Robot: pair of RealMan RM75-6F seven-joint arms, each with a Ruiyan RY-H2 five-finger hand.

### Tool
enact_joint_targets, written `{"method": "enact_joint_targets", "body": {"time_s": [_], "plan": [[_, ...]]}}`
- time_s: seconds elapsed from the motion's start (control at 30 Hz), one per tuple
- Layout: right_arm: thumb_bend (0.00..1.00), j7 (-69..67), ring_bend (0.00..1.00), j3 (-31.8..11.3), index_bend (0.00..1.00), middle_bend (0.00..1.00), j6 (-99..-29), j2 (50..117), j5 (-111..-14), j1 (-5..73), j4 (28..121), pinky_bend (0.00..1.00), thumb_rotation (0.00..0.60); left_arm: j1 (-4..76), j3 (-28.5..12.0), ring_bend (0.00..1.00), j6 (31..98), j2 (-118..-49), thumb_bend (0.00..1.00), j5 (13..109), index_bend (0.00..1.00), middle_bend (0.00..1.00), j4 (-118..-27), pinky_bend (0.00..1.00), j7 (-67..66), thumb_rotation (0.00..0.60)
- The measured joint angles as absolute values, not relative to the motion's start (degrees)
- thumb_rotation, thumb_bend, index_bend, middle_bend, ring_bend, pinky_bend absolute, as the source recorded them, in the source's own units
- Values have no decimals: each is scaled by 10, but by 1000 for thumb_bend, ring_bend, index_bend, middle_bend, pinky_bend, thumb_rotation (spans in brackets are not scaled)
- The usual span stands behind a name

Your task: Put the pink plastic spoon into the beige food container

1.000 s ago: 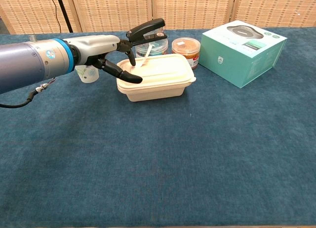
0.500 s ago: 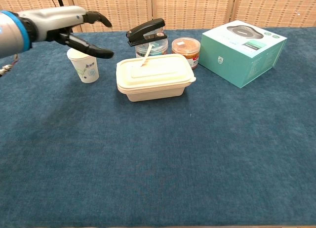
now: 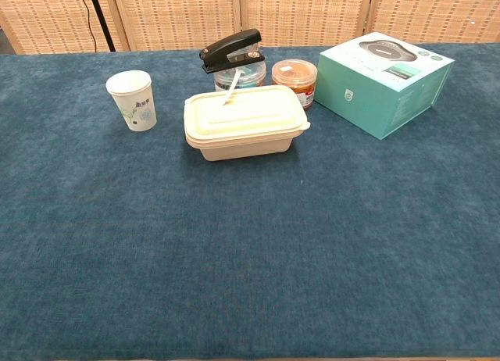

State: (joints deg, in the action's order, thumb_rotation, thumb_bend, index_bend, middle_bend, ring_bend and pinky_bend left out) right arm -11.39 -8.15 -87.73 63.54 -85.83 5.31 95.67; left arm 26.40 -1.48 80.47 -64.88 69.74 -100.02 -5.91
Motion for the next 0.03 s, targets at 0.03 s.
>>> {"method": "enact_joint_targets", "body": {"time_s": [0.03], "plan": [[0, -113, 0, -81, 0, 0, -879, 636, -860, 53, 957, 0, 600, 250, -10, 0, 812, -645, 0, 702, 0, 0, -996, 0, -44, 600]]}}
